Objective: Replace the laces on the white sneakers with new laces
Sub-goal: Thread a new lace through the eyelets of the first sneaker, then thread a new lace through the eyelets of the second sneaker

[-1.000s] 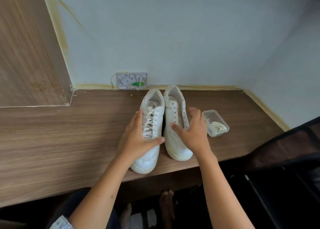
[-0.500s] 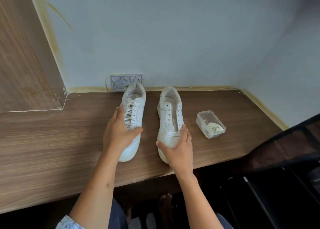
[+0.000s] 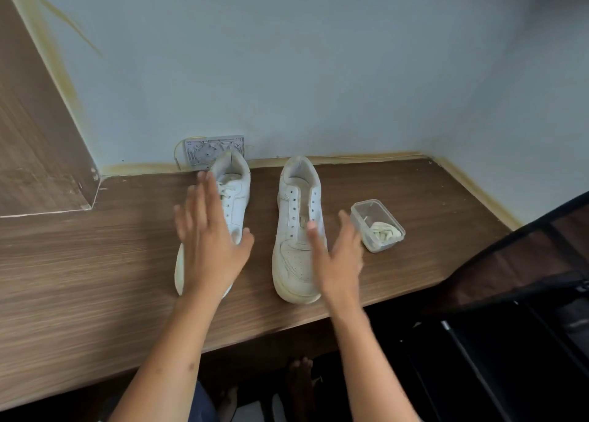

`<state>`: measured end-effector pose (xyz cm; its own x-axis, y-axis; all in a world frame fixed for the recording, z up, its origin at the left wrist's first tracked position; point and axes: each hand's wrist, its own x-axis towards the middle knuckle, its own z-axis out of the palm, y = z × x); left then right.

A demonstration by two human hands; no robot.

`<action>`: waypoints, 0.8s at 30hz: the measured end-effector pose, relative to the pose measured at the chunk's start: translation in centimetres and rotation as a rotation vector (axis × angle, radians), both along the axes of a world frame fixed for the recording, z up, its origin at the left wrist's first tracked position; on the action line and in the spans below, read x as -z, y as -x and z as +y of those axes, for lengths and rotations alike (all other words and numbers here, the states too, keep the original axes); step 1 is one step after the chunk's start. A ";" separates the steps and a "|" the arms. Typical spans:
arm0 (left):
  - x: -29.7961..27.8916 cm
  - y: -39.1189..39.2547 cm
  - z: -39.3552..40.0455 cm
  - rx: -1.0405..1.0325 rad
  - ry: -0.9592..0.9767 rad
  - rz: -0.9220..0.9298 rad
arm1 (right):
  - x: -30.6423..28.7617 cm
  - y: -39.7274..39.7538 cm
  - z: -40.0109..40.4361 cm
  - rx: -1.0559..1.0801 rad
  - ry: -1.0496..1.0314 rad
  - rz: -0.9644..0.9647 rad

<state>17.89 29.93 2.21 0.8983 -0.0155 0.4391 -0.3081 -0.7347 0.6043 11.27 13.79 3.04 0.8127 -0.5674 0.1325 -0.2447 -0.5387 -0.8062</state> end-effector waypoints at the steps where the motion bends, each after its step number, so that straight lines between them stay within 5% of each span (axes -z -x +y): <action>1: 0.0 0.3 -0.5 0.062 0.044 -0.060 | -0.7 -0.3 -1.4 0.048 0.106 -0.033; 5: 0.8 1.2 -2.2 0.284 0.122 -0.048 | -3.4 -2.9 -8.7 0.135 0.465 0.146; 9: 1.2 0.7 -2.8 0.314 0.150 -0.039 | -5.5 -6.0 -13.8 -0.098 0.486 0.567; 14: 1.2 0.1 -2.7 0.281 0.193 -0.053 | -4.5 -7.8 -14.2 -0.340 0.882 0.941; 24: 1.2 0.3 -2.6 0.307 0.181 -0.046 | -5.0 -7.6 -14.9 -0.383 0.910 0.840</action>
<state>17.56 27.29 0.98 0.8433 -0.1996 0.4991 -0.5274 -0.4862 0.6967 18.82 -1.10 8.06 0.9243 -0.2581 -0.2811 -0.2038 -0.9566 0.2082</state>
